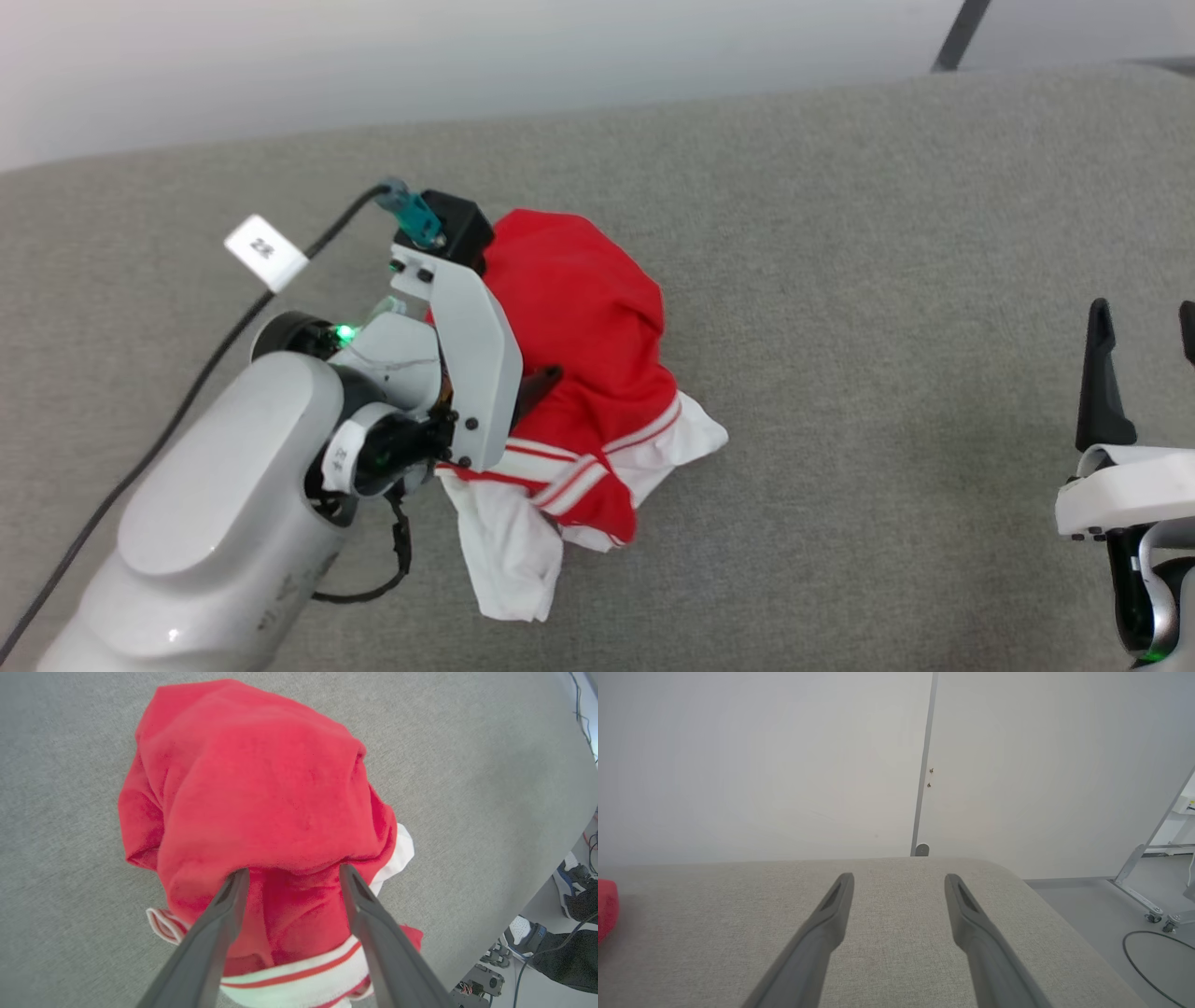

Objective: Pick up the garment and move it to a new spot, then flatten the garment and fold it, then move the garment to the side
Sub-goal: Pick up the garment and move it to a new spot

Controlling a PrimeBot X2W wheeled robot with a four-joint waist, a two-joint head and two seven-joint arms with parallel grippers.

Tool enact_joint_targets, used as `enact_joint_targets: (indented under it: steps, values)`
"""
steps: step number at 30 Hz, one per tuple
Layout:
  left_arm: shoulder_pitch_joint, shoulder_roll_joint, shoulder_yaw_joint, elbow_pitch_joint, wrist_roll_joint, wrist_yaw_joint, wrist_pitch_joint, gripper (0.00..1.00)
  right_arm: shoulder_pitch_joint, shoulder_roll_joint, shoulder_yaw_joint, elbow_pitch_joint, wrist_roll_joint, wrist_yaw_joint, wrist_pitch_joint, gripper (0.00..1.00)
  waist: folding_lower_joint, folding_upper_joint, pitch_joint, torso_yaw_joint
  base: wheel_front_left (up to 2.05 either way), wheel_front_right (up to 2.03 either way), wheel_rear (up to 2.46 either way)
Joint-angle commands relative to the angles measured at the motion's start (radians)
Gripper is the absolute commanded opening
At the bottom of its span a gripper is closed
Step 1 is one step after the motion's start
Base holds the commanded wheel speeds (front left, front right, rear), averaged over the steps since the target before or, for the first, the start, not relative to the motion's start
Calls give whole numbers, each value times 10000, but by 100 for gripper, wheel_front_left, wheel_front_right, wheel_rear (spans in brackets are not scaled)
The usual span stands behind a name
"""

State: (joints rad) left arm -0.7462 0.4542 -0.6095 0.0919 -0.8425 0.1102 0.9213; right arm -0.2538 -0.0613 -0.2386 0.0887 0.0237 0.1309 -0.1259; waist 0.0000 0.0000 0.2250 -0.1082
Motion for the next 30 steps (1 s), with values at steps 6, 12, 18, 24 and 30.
enact_joint_targets:
  steps: [6, 12, 18, 24, 30]
  values:
    - [201, 123, 315, -309, -62, 76, -480, 100, 280, -202, 414, 79, 76, -4, 167, 100, 0, 0, -959, 632, 0, 0, 0]
    - [730, 427, 736, -672, 71, -79, -1560, 100, 598, -322, 836, 150, 234, -4, 344, 100, 0, 0, -1683, 1042, 0, 0, 0]
    - [1431, 765, 1325, -974, 240, -315, -3128, 100, 880, -374, 1208, 271, 393, -4, 361, 100, 0, 0, -2211, 1291, 0, 0, 0]
    - [2581, 1270, 1975, -1299, 587, -850, -5321, 100, 1162, -380, 1426, 368, 516, -3, 297, 100, 0, 0, -2541, 1510, 0, 0, 0]
    - [3973, 1548, 2592, -1164, 915, -1042, -7583, 100, 1436, -357, 1544, 506, 588, -3, 194, 100, 0, 0, -2758, 1683, 0, 0, 0]
